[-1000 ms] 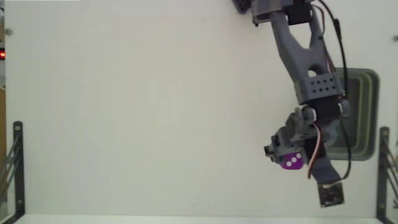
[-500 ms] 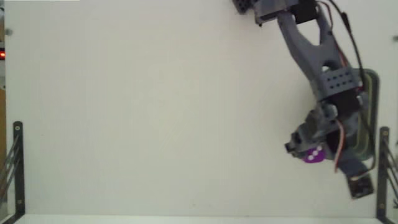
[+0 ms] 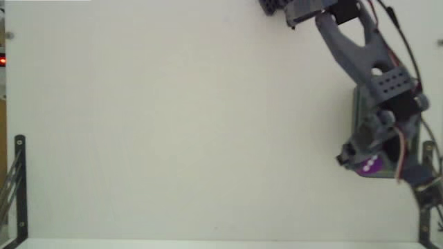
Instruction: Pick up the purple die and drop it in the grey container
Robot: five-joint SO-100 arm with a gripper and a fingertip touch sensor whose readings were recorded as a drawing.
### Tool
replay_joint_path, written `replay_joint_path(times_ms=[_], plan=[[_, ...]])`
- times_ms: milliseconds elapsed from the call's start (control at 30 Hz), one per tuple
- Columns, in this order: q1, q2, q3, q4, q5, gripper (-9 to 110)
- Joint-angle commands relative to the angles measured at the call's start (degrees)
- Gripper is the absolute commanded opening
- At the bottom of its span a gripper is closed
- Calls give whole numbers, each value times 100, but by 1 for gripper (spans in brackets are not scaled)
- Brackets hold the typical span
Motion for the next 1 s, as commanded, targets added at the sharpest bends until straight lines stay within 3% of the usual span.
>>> replay_joint_path(times_ms=[0,967], plan=[[-234,582,-43,42,26,60],[-969,731,51,101,26,60]])
